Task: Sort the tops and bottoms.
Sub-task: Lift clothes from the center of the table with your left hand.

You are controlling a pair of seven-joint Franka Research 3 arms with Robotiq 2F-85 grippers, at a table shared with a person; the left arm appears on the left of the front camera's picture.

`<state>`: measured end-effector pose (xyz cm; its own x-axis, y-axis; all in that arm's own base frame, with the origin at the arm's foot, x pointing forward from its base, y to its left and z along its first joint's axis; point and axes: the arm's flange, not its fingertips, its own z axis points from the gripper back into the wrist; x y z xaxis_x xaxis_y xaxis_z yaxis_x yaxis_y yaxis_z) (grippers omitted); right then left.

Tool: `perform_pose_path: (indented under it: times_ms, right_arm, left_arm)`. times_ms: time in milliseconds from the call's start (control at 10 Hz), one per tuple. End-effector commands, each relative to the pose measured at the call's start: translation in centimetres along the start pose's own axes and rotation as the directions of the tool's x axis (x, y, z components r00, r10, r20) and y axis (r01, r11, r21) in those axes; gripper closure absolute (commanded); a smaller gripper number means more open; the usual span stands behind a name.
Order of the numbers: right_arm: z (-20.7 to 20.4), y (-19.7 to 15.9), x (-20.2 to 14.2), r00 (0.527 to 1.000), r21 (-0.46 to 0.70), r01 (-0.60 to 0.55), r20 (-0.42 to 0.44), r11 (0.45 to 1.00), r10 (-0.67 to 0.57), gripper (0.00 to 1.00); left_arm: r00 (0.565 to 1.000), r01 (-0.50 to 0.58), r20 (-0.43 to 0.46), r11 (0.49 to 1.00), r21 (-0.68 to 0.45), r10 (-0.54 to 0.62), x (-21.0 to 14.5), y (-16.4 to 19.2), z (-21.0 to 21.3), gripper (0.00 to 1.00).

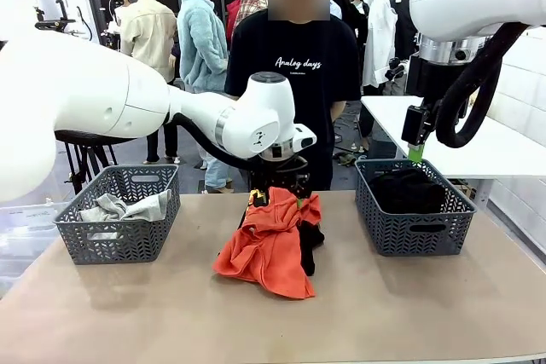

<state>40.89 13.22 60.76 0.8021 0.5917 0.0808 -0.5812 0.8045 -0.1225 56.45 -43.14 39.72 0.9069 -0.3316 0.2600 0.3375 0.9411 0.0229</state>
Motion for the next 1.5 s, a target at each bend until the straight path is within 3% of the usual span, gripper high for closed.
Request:
perform_pose_path:
  times_ms: [0, 200, 500, 1100, 1200, 1400]
  right_arm:
    - [0.2, 0.0, 0.2, 1.0, -0.017, 0.015, -0.014, 1.0, -0.015, 0.0]
    - [0.2, 0.0, 0.2, 1.0, -0.017, 0.015, -0.014, 1.0, -0.015, 0.0]
    - [0.2, 0.0, 0.2, 1.0, -0.017, 0.015, -0.014, 1.0, -0.015, 0.0]
    - [0.2, 0.0, 0.2, 1.0, -0.017, 0.015, -0.014, 1.0, -0.015, 0.0]
    - [0.2, 0.0, 0.2, 1.0, -0.017, 0.015, -0.014, 1.0, -0.015, 0.0]
    - [0.2, 0.0, 0.2, 1.0, -0.017, 0.015, -0.014, 1.0, -0.015, 0.0]
  left_arm:
    - [0.999, -0.032, -0.021, 0.995, 0.09, 0.034, 0.2, 0.2, -1.6, 0.05]
    - [0.998, -0.036, -0.051, 0.995, 0.094, 0.041, 1.1, 0.1, -3.0, 0.05]
    - [0.998, -0.048, -0.038, 0.998, -0.031, 0.047, 1.8, 0.5, -3.5, 0.05]
    - [0.987, -0.117, -0.114, 0.992, -0.038, 0.112, 2.3, 0.7, -4.5, 0.05]
    - [0.987, -0.097, -0.129, 0.995, -0.03, 0.093, 2.3, 0.7, -4.7, 0.12]
    - [0.986, -0.105, -0.134, 0.994, -0.017, 0.102, 2.3, 0.7, -4.6, 0.48]
